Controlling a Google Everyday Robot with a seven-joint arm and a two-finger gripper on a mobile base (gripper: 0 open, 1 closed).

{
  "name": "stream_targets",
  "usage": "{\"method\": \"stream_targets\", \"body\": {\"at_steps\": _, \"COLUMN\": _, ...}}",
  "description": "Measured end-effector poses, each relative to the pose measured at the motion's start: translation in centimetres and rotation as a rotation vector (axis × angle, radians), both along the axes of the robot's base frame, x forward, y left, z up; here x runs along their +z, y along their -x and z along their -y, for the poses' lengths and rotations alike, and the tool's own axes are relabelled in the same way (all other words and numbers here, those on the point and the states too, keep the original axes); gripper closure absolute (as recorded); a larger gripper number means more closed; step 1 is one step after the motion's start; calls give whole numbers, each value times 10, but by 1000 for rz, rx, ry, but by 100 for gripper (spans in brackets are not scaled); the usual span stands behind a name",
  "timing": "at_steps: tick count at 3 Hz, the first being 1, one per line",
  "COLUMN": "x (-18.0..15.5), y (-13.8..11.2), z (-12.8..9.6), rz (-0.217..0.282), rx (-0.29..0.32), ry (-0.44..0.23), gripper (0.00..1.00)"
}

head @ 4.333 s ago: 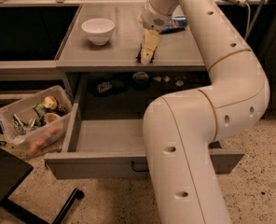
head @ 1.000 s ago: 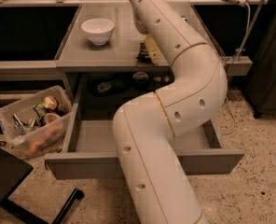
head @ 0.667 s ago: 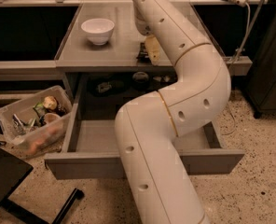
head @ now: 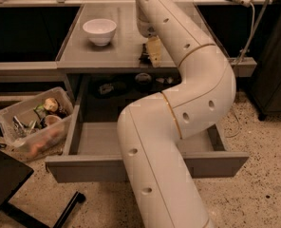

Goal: Place rxbar chocolate into top drawer

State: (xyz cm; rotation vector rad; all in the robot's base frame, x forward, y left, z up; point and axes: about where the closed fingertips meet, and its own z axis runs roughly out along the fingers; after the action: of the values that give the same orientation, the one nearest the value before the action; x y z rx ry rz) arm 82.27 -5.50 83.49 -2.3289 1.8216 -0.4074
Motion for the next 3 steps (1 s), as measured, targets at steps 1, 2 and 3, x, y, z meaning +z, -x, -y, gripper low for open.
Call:
{"method": "stream_targets", "body": {"at_steps": 1, "x": 0, "y": 0, "z": 0, "rz": 0, "rx": 0, "ry": 0, "gripper": 42}}
{"method": "stream_targets", "body": {"at_steps": 2, "x": 0, "y": 0, "z": 0, "rz": 0, "rx": 0, "ry": 0, "gripper": 65}}
{"method": "stream_targets", "body": {"at_steps": 3, "x": 0, "y": 0, "z": 0, "rz": 0, "rx": 0, "ry": 0, "gripper": 89}}
